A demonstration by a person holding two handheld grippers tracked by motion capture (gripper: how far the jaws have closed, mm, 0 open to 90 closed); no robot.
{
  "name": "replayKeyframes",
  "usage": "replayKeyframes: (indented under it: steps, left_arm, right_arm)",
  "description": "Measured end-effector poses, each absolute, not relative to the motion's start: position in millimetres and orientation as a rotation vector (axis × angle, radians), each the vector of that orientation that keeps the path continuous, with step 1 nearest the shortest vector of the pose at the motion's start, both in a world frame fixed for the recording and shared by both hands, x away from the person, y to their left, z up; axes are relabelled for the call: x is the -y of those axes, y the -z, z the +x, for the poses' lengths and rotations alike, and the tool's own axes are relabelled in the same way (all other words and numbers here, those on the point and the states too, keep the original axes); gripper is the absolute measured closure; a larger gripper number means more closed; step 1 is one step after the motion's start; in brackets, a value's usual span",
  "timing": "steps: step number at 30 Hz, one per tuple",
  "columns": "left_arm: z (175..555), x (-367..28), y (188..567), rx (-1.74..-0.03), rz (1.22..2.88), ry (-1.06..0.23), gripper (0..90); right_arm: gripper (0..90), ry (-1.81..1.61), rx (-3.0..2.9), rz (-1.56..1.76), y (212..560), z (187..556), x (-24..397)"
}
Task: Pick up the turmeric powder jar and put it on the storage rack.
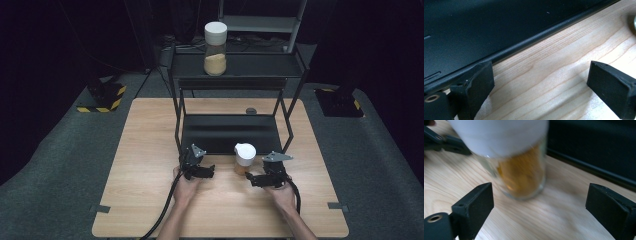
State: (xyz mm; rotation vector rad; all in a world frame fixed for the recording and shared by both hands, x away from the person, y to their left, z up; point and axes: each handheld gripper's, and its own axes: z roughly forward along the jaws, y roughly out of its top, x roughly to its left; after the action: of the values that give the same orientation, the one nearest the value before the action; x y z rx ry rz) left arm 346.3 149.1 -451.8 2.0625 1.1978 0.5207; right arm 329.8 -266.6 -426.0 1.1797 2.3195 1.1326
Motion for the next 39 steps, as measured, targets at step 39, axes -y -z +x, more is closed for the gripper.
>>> replayKeyframes:
  steps: [39]
  left_arm:
    - [346,-149,452,-1.199,2.059,-0.52,7.1]
  right_arm:
    - [29.5,-1.259,-2.258,1.101,425,345,243]
